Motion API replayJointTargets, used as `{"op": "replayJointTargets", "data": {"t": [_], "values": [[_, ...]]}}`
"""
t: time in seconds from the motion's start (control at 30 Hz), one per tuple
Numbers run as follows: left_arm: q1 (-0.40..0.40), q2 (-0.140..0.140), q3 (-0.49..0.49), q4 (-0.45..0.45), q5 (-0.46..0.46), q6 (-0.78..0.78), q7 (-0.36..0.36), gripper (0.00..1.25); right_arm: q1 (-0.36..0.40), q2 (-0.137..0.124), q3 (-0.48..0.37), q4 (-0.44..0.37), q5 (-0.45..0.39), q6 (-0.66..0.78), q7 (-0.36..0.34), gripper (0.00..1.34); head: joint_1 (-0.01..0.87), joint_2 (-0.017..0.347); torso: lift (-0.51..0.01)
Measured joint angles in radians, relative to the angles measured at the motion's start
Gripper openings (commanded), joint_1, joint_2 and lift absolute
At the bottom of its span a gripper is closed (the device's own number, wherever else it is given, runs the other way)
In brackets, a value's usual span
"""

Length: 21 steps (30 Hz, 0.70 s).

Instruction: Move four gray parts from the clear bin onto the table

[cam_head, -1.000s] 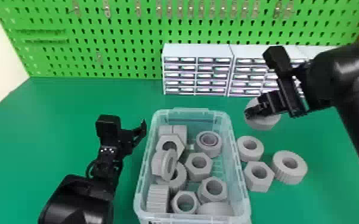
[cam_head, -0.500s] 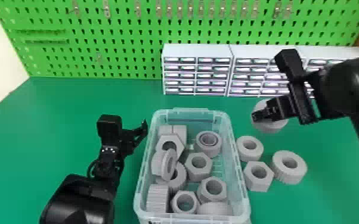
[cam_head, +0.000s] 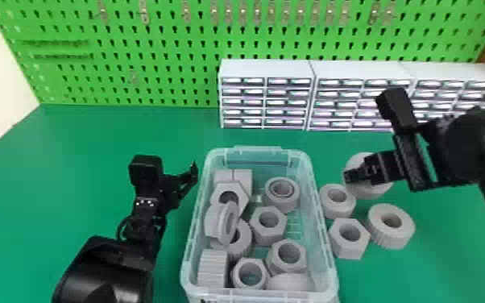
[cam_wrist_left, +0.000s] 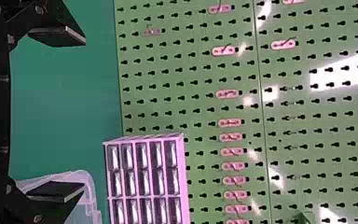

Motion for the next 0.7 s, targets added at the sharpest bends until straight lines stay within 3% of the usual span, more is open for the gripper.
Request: {"op": "replayJointTargets", "data": {"t": [0.7], "values": [[0.009,0.0,0.013,-0.001,0.005,0.0,0.001,1.07,0.116,-0.032,-0.042,-0.083,-0.003,0.0,0.0,0.3,0.693,0.072,-0.052]]}}
